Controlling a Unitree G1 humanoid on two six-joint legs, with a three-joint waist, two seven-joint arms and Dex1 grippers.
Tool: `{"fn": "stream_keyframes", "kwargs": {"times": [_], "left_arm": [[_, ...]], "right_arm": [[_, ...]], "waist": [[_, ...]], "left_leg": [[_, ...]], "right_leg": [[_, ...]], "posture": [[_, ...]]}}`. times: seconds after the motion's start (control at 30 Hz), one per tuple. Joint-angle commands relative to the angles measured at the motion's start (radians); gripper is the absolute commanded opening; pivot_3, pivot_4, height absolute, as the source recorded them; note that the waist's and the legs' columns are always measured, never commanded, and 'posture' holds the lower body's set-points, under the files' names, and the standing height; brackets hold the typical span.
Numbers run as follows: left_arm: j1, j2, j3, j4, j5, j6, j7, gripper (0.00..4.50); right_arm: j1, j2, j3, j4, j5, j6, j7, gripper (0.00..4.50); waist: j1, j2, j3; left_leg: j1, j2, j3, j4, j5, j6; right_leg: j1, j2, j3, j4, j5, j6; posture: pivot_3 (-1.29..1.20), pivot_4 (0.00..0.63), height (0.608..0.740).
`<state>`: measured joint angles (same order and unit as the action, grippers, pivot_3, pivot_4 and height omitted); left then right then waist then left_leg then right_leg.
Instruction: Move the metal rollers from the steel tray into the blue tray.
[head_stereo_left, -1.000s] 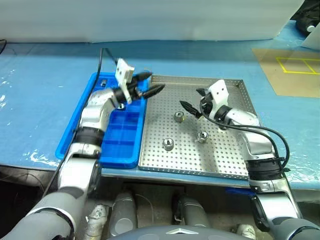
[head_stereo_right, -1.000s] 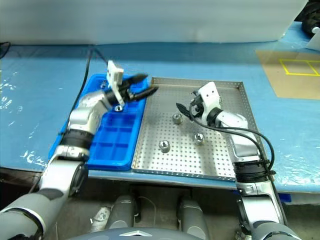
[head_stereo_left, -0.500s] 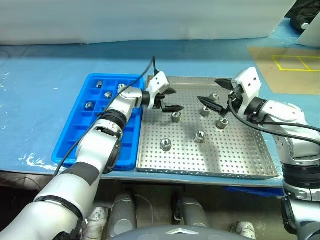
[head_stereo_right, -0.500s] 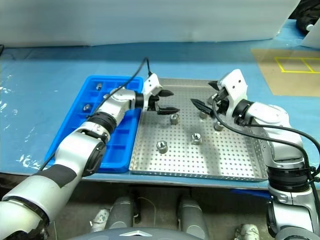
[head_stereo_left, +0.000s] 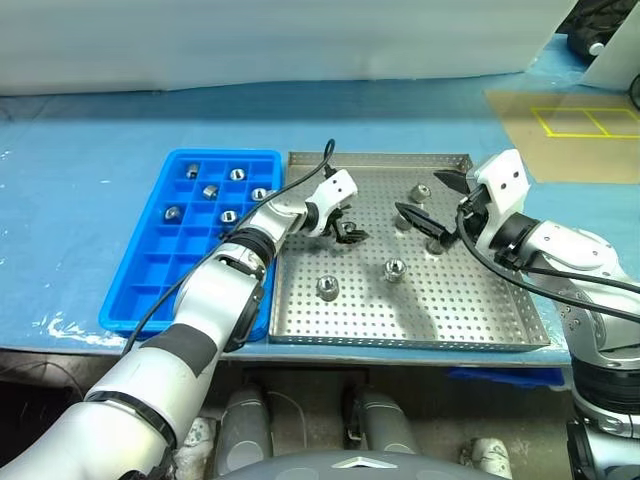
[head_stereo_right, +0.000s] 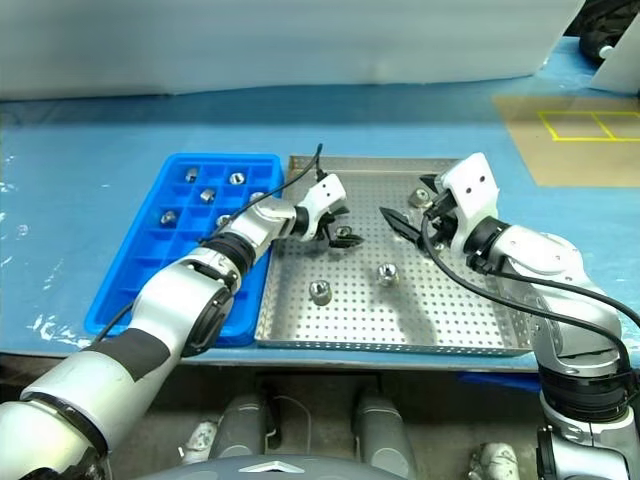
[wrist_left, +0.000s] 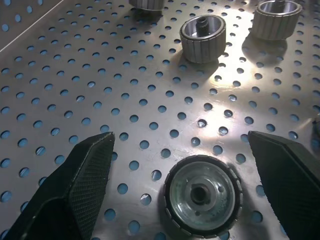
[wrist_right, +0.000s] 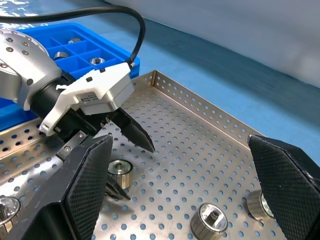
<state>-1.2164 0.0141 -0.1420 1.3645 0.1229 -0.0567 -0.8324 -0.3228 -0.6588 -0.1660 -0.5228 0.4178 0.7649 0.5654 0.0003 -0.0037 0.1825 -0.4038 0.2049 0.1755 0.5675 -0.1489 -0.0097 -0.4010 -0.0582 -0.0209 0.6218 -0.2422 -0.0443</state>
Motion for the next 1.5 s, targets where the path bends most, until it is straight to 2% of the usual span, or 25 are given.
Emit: {"fn": "stream_keyframes", "kwargs": {"times": [0.03,0.2,0.43,0.73,0.83,1.03,1.17,1.3,1.5], "left_arm": [[0.003,-0.011,0.009,-0.005,0.025,0.025,0.051,4.50],[0.017,-0.022,0.007,-0.003,0.047,0.057,-0.004,4.50],[0.024,-0.013,-0.008,-0.004,0.081,0.060,-0.068,4.50],[0.033,-0.010,0.009,-0.006,0.082,0.078,-0.083,4.50],[0.035,-0.007,0.009,-0.006,0.086,0.078,-0.079,3.92],[0.042,-0.005,0.008,-0.006,0.094,0.078,-0.074,2.03],[0.043,-0.003,0.017,-0.008,0.084,0.073,-0.107,1.88],[0.044,-0.004,0.020,-0.007,0.086,0.079,-0.090,1.88],[0.027,-0.003,0.060,-0.019,0.046,0.065,-0.156,1.88]], "right_arm": [[0.009,-0.011,-0.042,-0.060,0.014,0.004,-0.020,4.47],[0.020,-0.027,-0.061,-0.113,0.073,0.056,-0.007,4.47],[0.122,-0.110,-0.065,-0.190,0.173,0.128,0.068,4.47],[0.151,-0.113,-0.028,-0.196,0.158,0.112,0.039,4.47],[0.144,-0.112,-0.024,-0.185,0.147,0.102,0.026,4.50],[0.152,-0.114,-0.023,-0.187,0.162,0.104,0.026,4.50],[0.168,-0.127,-0.020,-0.193,0.166,0.105,0.041,4.50],[0.160,-0.125,-0.014,-0.186,0.157,0.101,0.039,4.50],[0.157,-0.123,-0.007,-0.180,0.149,0.095,0.036,4.50]], "waist": [[-0.006,0.000,0.000],[-0.016,0.001,0.000],[-0.016,0.002,-0.001],[-0.018,0.003,-0.002],[-0.018,0.003,-0.002],[-0.018,0.003,-0.002],[-0.018,0.003,-0.002],[-0.018,0.003,-0.002],[-0.018,0.003,-0.002]], "left_leg": [[0.000,0.000,0.000,0.000,0.000,0.000],[0.000,0.000,0.000,0.000,0.000,0.001],[0.002,0.001,0.000,-0.001,-0.002,0.004],[0.003,0.001,0.000,-0.002,-0.004,0.007],[0.003,0.001,0.000,-0.002,-0.004,0.007],[0.003,0.001,0.000,-0.002,-0.004,0.006],[0.003,0.001,0.000,-0.002,-0.004,0.006],[0.003,0.001,0.000,-0.002,-0.004,0.006],[0.003,0.001,0.000,-0.003,-0.004,0.006]], "right_leg": [[0.000,0.000,0.000,0.000,0.000,0.000],[0.000,0.000,0.000,-0.002,0.000,0.000],[0.006,-0.001,-0.001,-0.008,0.001,0.001],[0.010,-0.002,0.000,-0.015,0.002,0.003],[0.010,-0.002,-0.001,-0.015,0.002,0.003],[0.010,-0.002,-0.001,-0.015,0.002,0.003],[0.010,-0.002,-0.001,-0.015,0.002,0.003],[0.010,-0.002,-0.001,-0.015,0.002,0.003],[0.010,-0.002,-0.001,-0.016,0.002,0.003]], "posture": [[-0.55,0.150,0.740],[-0.57,0.150,0.740],[-0.58,0.150,0.740],[-0.57,0.150,0.740],[-0.57,0.150,0.740],[-0.57,0.150,0.740],[-0.56,0.150,0.740],[-0.56,0.150,0.740],[-0.55,0.150,0.740]]}}
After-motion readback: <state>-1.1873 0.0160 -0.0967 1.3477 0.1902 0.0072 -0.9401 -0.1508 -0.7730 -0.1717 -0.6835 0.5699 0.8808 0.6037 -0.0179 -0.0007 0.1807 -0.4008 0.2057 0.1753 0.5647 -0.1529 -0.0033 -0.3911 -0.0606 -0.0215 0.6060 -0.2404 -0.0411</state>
